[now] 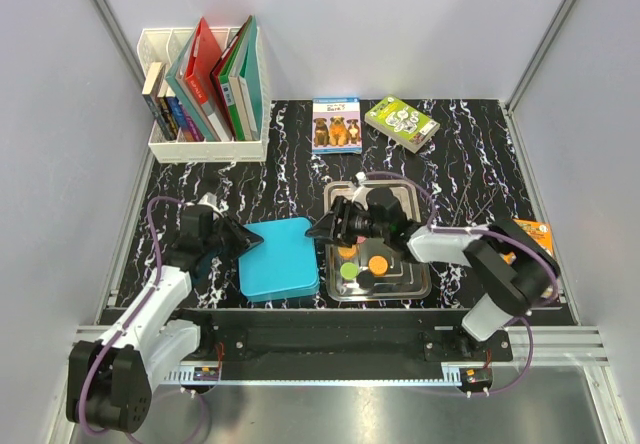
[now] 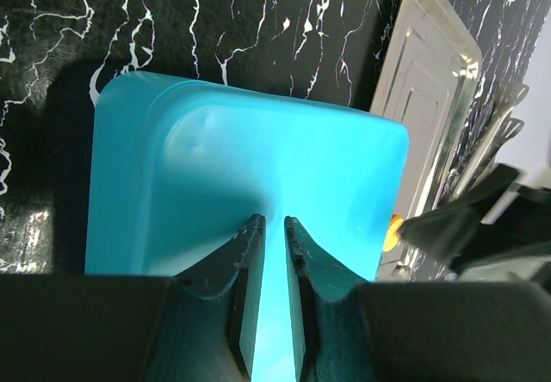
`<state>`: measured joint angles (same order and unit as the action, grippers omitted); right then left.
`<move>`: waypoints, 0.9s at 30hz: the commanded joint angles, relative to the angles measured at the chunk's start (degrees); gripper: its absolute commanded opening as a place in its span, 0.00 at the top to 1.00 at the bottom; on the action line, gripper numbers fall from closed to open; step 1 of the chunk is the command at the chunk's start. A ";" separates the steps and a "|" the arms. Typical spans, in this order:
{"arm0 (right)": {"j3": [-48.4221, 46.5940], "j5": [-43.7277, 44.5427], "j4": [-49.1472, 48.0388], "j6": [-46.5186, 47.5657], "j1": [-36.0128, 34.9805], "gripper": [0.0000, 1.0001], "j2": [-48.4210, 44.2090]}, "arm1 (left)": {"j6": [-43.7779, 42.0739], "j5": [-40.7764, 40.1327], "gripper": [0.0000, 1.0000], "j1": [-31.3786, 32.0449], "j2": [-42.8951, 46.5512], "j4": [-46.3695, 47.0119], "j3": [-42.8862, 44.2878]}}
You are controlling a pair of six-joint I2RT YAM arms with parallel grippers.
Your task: Pack the cookies
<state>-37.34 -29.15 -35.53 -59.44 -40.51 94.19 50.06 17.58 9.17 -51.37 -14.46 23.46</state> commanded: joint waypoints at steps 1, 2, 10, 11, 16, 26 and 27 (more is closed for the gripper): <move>-5.45 10.32 21.78 12.58 0.35 0.34 -8.31 | -0.23 -1.06 0.78 0.24 -0.66 -0.13 -0.96; -6.07 11.64 23.73 14.42 0.35 0.33 -9.19 | -0.23 -1.06 0.78 0.15 -0.57 -0.13 -0.96; -7.48 11.05 27.54 18.13 0.00 0.69 -12.19 | 0.03 -1.15 0.76 0.24 -0.22 0.48 0.00; -7.48 10.69 27.27 18.13 -0.61 0.72 -11.58 | 0.03 -1.06 0.76 0.24 -0.22 0.48 0.26; -7.92 8.84 25.16 18.05 -2.12 0.76 -10.34 | -0.58 -0.71 0.70 0.32 -0.13 0.31 1.76; -8.18 11.92 26.47 18.74 -2.20 0.62 -13.06 | -1.63 -0.97 0.61 0.32 3.91 -2.15 7.91; -8.36 12.27 26.74 18.92 -2.20 0.61 -13.42 | -1.90 -0.89 0.61 0.32 4.09 -2.50 9.13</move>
<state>-43.48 -18.92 -9.02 -42.22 -42.35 83.53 49.52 17.10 9.43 -49.10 -17.17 27.38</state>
